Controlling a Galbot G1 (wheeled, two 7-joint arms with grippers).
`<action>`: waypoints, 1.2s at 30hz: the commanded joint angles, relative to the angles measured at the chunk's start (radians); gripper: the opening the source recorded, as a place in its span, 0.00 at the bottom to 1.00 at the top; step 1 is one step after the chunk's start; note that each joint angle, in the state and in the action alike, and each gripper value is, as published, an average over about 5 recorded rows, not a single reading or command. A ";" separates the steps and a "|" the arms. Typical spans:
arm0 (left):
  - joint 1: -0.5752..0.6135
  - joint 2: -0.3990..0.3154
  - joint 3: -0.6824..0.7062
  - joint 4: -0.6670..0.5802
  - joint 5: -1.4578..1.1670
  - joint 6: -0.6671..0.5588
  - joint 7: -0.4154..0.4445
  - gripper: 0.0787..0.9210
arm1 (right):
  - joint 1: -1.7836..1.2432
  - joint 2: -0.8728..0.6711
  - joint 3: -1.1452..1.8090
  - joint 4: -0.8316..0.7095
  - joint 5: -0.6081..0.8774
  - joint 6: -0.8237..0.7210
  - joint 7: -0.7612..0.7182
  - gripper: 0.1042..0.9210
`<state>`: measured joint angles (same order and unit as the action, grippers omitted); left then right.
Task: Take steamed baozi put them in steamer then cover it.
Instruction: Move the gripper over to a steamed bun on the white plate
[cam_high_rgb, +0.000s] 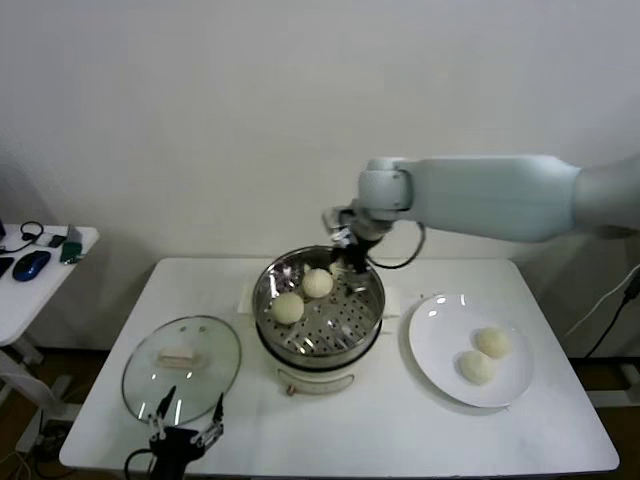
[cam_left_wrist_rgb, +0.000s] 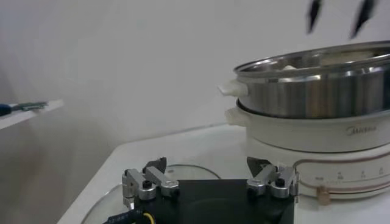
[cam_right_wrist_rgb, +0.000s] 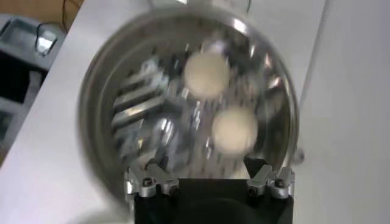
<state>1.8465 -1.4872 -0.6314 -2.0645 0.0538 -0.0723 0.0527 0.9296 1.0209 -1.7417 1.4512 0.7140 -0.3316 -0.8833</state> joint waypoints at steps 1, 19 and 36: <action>-0.005 -0.004 0.003 -0.002 0.003 0.001 0.001 0.88 | 0.084 -0.441 -0.213 0.150 -0.173 0.064 -0.061 0.88; 0.006 -0.025 -0.003 0.007 0.006 -0.005 -0.004 0.88 | -0.541 -0.507 0.226 -0.008 -0.480 0.016 -0.010 0.88; 0.000 -0.023 0.000 0.016 0.007 -0.004 -0.004 0.88 | -0.658 -0.423 0.317 -0.106 -0.492 -0.015 0.025 0.87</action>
<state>1.8490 -1.5115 -0.6332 -2.0505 0.0628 -0.0782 0.0480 0.3699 0.5910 -1.4962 1.3891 0.2568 -0.3412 -0.8687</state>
